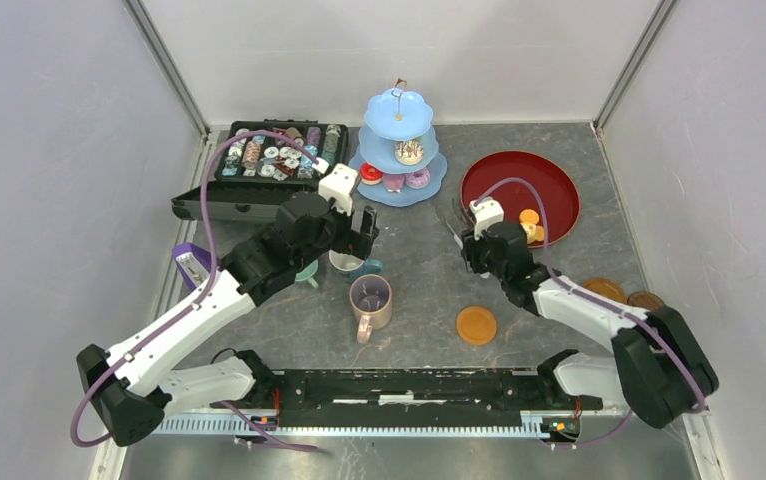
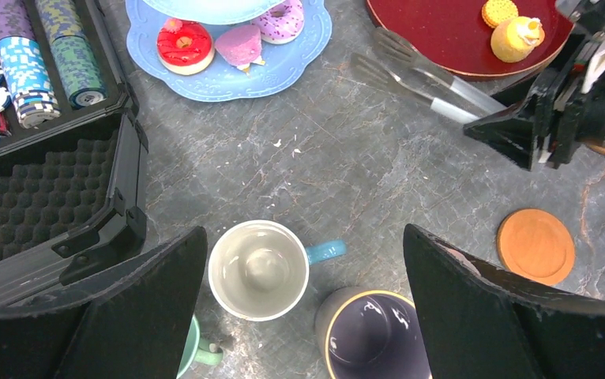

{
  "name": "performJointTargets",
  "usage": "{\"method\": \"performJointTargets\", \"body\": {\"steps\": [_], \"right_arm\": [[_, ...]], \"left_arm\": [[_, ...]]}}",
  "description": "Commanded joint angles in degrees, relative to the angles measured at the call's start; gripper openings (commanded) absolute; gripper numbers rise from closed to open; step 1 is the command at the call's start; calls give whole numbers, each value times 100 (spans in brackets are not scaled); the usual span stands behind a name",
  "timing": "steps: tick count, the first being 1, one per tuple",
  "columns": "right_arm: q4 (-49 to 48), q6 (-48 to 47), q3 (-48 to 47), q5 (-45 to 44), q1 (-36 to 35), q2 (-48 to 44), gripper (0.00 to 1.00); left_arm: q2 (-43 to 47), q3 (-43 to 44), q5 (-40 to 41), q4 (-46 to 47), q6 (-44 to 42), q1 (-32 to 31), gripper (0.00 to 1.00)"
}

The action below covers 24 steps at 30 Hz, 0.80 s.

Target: Serve the afternoon tea

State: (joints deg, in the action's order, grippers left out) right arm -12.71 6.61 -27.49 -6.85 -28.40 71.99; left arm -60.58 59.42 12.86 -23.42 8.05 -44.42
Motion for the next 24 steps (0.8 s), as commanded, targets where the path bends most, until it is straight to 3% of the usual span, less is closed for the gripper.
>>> {"method": "performJointTargets", "body": {"steps": [1,13,18,24], "right_arm": [[1674,100,-690,-545,9,-659,39],[5122,345,-2350,-1837,600,-1411,38],[5485,183,-2478,-1431,1284,-1534,38],[5439,21,-2492,-1075,1531,-1414,38]], "left_arm": [[200,-1,-147,270,56,13,99],[323,-26,-297,278,117,4,99],[337,-32,-340,285,135,4,99],[336,-36,-360,294,144,4,100]]}}
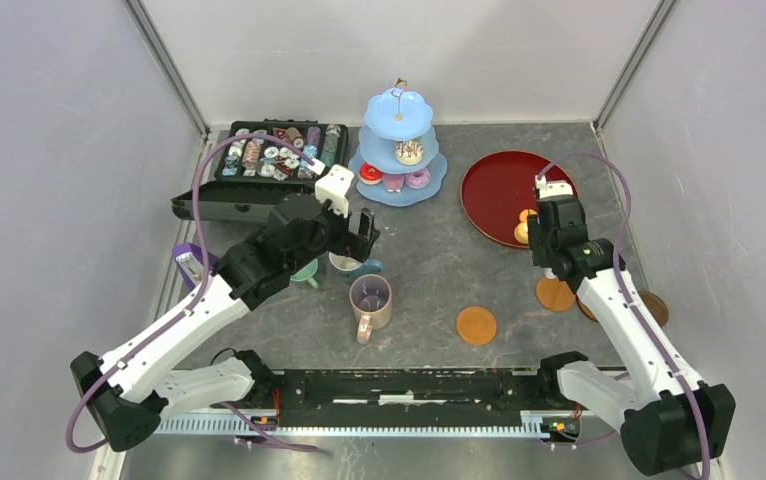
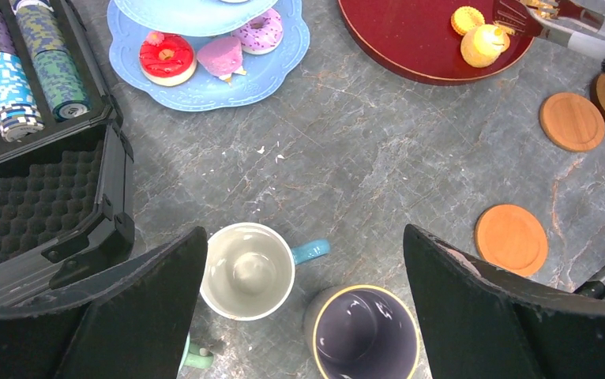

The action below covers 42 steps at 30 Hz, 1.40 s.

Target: Serve the afternoon tea

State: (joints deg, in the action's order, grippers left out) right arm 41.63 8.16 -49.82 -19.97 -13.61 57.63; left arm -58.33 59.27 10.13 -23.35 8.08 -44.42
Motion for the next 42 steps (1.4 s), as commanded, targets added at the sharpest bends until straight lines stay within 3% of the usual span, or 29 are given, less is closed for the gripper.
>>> {"method": "performJointTargets", "body": {"steps": [1,42], "right_arm": [[-30,-153,-248,273,67,50,38],[-558,-378,65,489,165,299,45]], "left_arm": [[104,-20,-73,288,134,4,100],[-25,14,-62,262,98,6,100]]}}
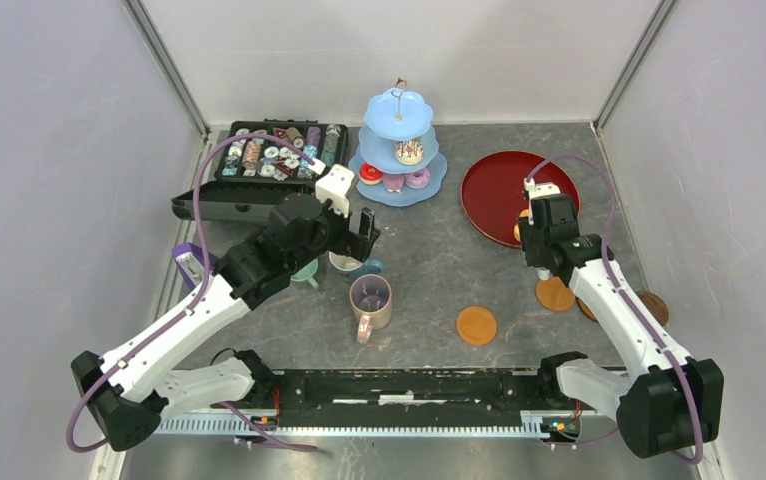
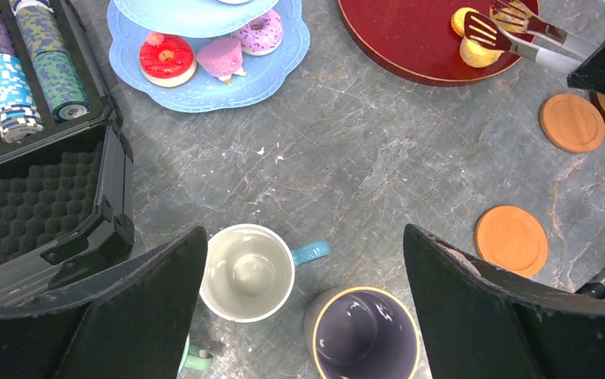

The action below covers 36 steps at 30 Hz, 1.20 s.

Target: Serve the afternoon tea

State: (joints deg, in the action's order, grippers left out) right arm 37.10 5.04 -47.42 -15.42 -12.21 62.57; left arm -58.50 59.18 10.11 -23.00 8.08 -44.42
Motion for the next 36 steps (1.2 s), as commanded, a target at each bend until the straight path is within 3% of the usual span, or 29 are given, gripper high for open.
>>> {"method": "performJointTargets", "body": {"steps": [1,36], "right_arm": [[-106,-65,-193,22,25,-225,45],[-180,-158,154,-149,26,-5,46]], "left_arm": [[-17,24,-60,224,98,4,100],[-25,35,-113,233,114,9,100]]}}
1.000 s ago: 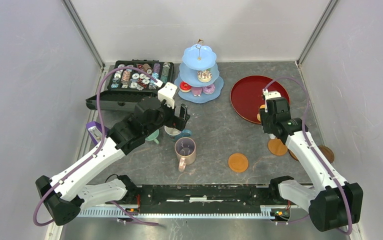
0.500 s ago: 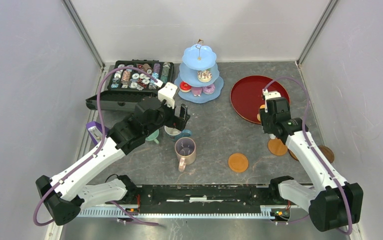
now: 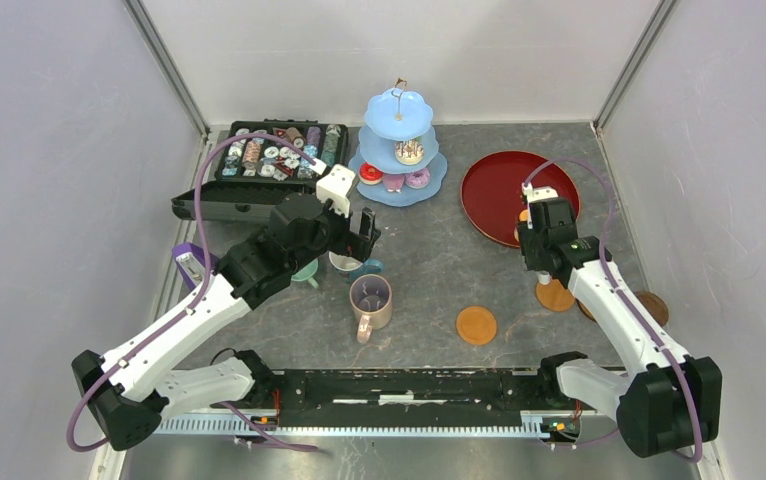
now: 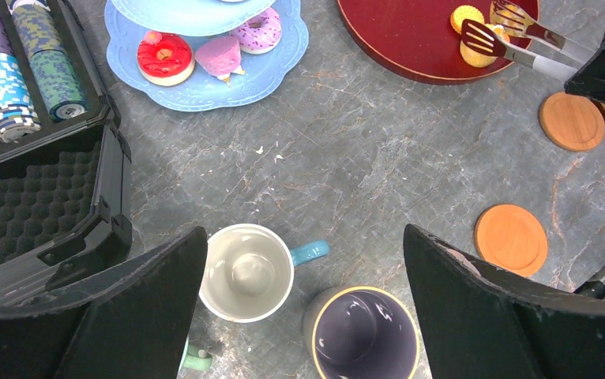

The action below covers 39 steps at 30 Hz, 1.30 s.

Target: Serve the afternoon tea

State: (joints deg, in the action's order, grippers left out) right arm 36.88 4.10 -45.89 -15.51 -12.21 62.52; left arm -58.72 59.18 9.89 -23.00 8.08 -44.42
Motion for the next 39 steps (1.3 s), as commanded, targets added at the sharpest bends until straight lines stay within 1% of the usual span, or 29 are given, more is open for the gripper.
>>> {"method": "performJointTargets", "body": {"steps": [1,3,12,16,23,25,31,35,39], "right_arm": [[-146,-67,-7,-177,29,12,47],[-116,-88,-17,-203,31,20,48],[-143,-102,10,-216,25,44,47],[-118,-93,27,-176,28,30,49],[-181,-93,141,-197,28,13,48],[-203,-82,146,-200,25,23,47],[-195,-87,-21,-200,30,-116,34],[-314,-191,-163,-154,29,-331,29],[-505,-281,-359,91,25,-405,24]], "left_arm": [[-3,32,-98,226,115,10,100],[-5,32,-102,226,124,13,100],[0,32,-102,227,124,14,100],[5,32,-105,226,124,13,100],[4,32,-104,231,124,13,100],[3,25,-99,226,124,11,100],[12,32,-59,218,123,11,100],[35,32,-9,218,124,13,100],[81,35,169,217,156,13,100]]}}
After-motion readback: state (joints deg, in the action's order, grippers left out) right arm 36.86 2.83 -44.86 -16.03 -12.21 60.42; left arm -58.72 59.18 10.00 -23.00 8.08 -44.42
